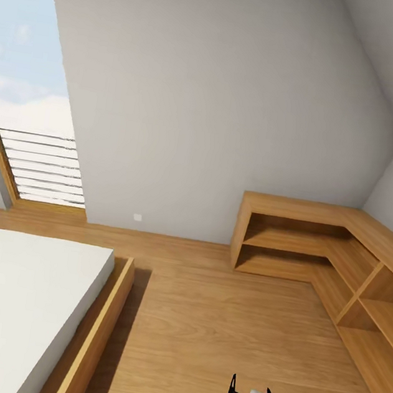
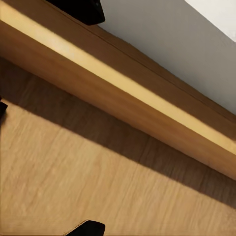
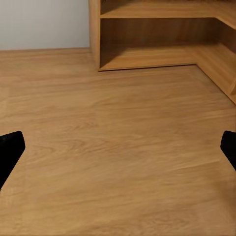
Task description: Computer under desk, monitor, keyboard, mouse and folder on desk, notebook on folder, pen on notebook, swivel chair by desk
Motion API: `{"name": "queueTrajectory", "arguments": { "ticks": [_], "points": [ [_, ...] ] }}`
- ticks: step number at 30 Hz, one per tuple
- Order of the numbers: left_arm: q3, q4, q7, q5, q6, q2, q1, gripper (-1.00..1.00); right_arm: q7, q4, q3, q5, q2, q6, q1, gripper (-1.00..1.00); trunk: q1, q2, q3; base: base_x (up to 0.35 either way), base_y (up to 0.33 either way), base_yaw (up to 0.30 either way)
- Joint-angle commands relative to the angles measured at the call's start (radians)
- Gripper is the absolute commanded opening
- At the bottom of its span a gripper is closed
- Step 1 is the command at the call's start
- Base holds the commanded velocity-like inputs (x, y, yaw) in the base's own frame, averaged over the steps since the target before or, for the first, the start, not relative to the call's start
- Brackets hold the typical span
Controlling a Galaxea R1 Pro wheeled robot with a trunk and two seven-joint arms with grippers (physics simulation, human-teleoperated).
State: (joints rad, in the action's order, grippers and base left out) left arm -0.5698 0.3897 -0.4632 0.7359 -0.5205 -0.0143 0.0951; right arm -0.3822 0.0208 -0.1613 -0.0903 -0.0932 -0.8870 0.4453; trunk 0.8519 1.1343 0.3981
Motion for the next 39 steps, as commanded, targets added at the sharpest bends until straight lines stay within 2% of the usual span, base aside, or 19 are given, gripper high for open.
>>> {"name": "queueTrajectory", "arguments": {
  "ticks": [1, 16, 39],
  "points": [
    [-0.009, 0.001, -0.008, 0.005, -0.003, -0.001, 0.001, 1.00, -0.001, 0.002, -0.009, -0.009, 0.000, -0.004, 0.001, 1.00, 0.001, 0.001, 0.001, 0.325, 0.001, 0.000],
    [-0.009, 0.001, -0.008, 0.005, -0.003, -0.001, 0.001, 1.00, -0.001, 0.001, -0.009, -0.007, 0.000, -0.006, 0.002, 1.00, 0.001, 0.001, 0.000, 0.326, 0.000, -0.019],
    [-0.009, 0.001, -0.008, 0.005, -0.003, -0.001, 0.001, 1.00, -0.001, 0.001, -0.011, -0.003, 0.000, -0.006, 0.002, 1.00, 0.001, 0.001, -0.012, 0.327, 0.000, -0.225]
  ]
}}
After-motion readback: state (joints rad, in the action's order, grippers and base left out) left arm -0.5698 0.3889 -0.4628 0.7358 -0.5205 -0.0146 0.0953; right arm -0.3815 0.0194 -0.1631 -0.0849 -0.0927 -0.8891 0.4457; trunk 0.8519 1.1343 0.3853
